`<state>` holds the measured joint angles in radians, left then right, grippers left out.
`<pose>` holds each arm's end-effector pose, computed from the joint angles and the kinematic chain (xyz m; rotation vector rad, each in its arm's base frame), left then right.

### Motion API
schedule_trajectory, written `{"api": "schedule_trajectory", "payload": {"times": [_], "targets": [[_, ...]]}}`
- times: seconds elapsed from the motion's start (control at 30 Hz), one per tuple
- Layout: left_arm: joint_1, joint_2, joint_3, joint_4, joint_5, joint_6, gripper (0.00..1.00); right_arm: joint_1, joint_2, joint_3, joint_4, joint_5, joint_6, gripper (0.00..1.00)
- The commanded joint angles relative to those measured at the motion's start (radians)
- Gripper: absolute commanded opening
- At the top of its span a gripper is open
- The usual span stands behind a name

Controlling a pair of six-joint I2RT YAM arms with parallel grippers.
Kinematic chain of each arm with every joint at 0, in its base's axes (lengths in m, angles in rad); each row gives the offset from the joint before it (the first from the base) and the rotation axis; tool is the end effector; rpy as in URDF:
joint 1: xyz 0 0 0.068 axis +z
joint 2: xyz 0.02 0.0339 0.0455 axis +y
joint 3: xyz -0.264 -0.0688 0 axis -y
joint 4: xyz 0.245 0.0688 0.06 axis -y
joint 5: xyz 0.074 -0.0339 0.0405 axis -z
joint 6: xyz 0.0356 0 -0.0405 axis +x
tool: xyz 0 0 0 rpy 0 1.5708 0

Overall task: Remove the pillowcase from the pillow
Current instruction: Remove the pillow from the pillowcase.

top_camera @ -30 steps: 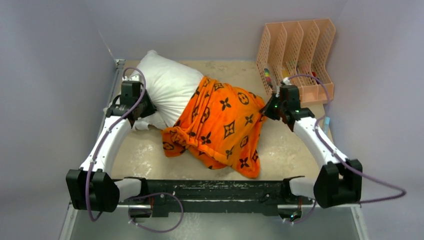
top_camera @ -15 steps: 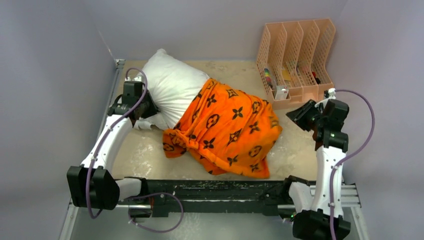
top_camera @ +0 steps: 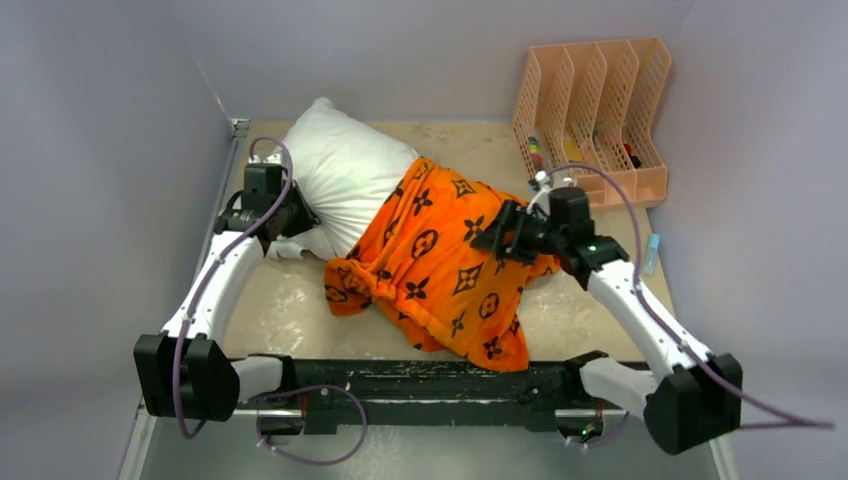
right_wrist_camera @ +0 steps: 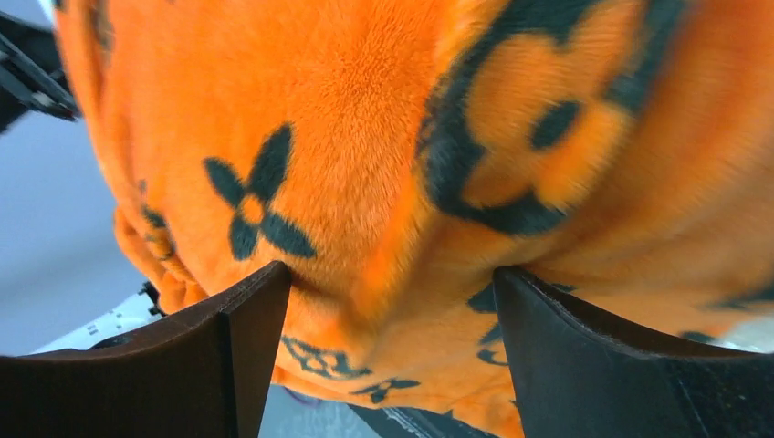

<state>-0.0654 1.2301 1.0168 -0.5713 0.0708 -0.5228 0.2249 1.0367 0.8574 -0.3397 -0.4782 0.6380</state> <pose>0.2607 -0.0196 0.2917 -0.5062 2.3292 -0.3673 0.2197 0.0671 0.3037 0.1445 2.1857 1.0067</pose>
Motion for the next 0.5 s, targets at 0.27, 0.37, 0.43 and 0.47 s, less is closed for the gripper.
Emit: {"api": "schedule_trajectory", "payload": {"times": [0.27,0.37,0.43,0.47], "targets": [[0.059,0.055,0.043,-0.009,-0.123,-0.05,0.0,-0.035,-0.037,0.014,-0.165,0.573,-0.02,0.0],[0.065,0.104,0.078,-0.005,-0.172,-0.044,0.0,-0.451,-0.135,0.029,-0.239,0.386,-0.173,0.0],[0.092,0.135,0.088,0.0,-0.204,-0.04,0.0,-0.601,-0.126,0.056,-0.29,0.26,-0.215,0.0],[0.093,0.144,0.08,0.009,-0.219,-0.042,0.0,-0.618,-0.113,0.064,-0.304,0.245,-0.219,0.0]]}}
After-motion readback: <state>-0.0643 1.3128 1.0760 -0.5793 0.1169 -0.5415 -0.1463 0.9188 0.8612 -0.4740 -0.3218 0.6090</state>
